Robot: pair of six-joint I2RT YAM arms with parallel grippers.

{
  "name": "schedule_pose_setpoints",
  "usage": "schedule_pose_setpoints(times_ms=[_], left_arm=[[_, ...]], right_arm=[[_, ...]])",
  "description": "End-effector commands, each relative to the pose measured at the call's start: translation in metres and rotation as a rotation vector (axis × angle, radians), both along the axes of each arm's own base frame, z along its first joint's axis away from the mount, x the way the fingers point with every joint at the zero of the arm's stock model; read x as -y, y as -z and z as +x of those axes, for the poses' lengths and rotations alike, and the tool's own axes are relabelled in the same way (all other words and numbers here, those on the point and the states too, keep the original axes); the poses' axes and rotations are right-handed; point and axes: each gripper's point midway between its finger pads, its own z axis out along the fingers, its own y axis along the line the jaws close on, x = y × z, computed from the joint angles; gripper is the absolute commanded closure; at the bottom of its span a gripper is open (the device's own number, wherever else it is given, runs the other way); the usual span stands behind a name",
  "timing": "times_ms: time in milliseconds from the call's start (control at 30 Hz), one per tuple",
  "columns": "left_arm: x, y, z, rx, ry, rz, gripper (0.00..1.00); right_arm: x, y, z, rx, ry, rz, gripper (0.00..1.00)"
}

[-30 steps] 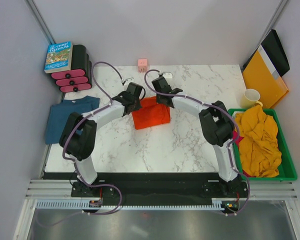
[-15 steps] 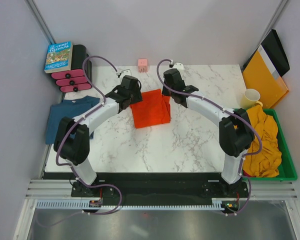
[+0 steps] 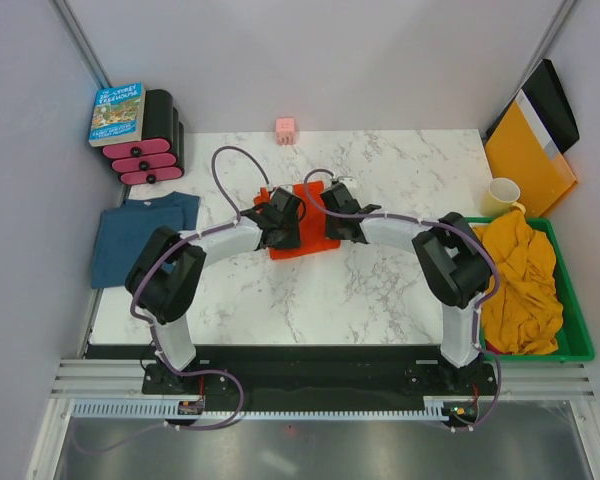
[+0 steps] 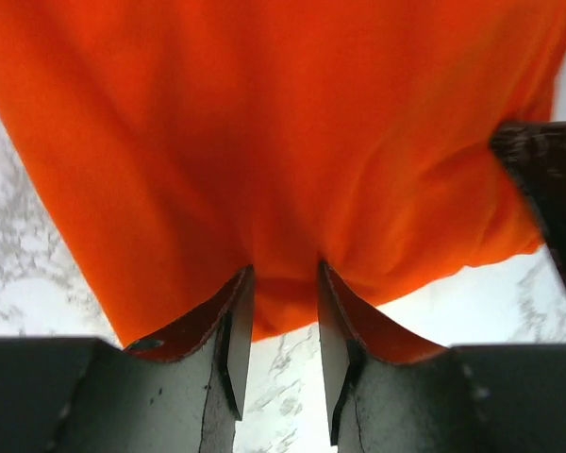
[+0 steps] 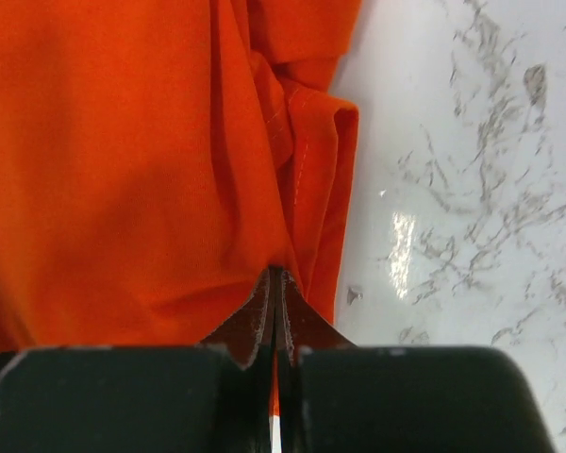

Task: Fold and stack the t-shirts
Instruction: Fold the long partially folded tshirt into a neat square

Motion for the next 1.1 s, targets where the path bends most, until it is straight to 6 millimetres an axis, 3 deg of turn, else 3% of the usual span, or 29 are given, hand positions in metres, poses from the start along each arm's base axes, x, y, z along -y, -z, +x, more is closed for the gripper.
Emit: schedule_pose_setpoints(times_ms=[0, 67, 200, 300, 433, 567, 600, 633, 667, 700, 733, 767, 800, 833, 900, 933, 1067], left_arm=[[-0.004, 0.012, -0.02, -0.058, -0.024, -0.027, 0.61], [-0.013, 0.02, -0.034, -0.08, -0.031, -0.005, 0.61], [-0.022, 0.023, -0.057, -0.088, -0.031, 0.01, 0.61], [-0.029, 0.018, -0.065, -0.072, -0.034, 0.015, 0.61], [-0.032, -0.016, -0.054, 0.025, -0.048, 0.002, 0.58], [-0.029, -0.085, -0.021, 0.222, -0.057, -0.049, 0.43], [-0.029, -0.093, -0.015, 0.245, -0.041, -0.043, 0.42], [-0.025, -0.107, -0.004, 0.276, -0.037, -0.054, 0.42], [-0.027, -0.102, 0.005, 0.267, -0.042, -0.037, 0.43], [-0.026, -0.1, 0.011, 0.264, -0.032, -0.026, 0.45], [-0.02, -0.104, 0.018, 0.266, -0.022, -0.042, 0.48], [-0.02, -0.102, 0.024, 0.261, -0.016, -0.036, 0.51], [-0.017, -0.083, 0.03, 0.227, -0.006, -0.016, 0.56], [-0.011, -0.083, 0.035, 0.224, 0.006, -0.023, 0.58], [-0.009, -0.059, 0.044, 0.177, 0.015, -0.007, 0.63], [-0.007, -0.055, 0.049, 0.171, 0.019, -0.011, 0.64], [-0.01, -0.031, 0.065, 0.132, 0.009, -0.017, 0.67]], right_arm=[[-0.001, 0.011, -0.033, -0.043, -0.01, 0.002, 1.0], [-0.006, 0.009, -0.051, -0.043, -0.025, 0.005, 1.0], [0.0, 0.024, -0.086, -0.075, -0.037, -0.026, 1.0], [0.0, 0.024, -0.095, -0.075, -0.042, -0.029, 1.0], [0.002, -0.016, -0.071, 0.032, -0.001, -0.06, 0.98], [-0.023, -0.098, -0.025, 0.191, -0.012, -0.002, 0.68], [-0.028, -0.108, -0.018, 0.206, -0.031, 0.002, 0.61], [-0.033, -0.106, -0.012, 0.199, -0.04, -0.005, 0.6], [-0.043, -0.118, -0.004, 0.21, -0.055, 0.016, 0.63], [-0.048, -0.118, 0.0, 0.205, -0.067, 0.015, 0.71], [-0.05, -0.101, 0.006, 0.178, -0.071, -0.009, 0.83], [-0.055, -0.104, 0.013, 0.181, -0.07, -0.005, 1.0], [-0.057, -0.098, 0.017, 0.168, -0.075, -0.007, 1.0], [-0.056, -0.079, 0.021, 0.138, -0.068, -0.024, 1.0], [-0.059, -0.072, 0.03, 0.127, -0.06, -0.016, 1.0], [-0.057, -0.06, 0.034, 0.109, -0.049, -0.023, 1.0], [-0.057, -0.047, 0.047, 0.102, -0.027, -0.03, 1.0]])
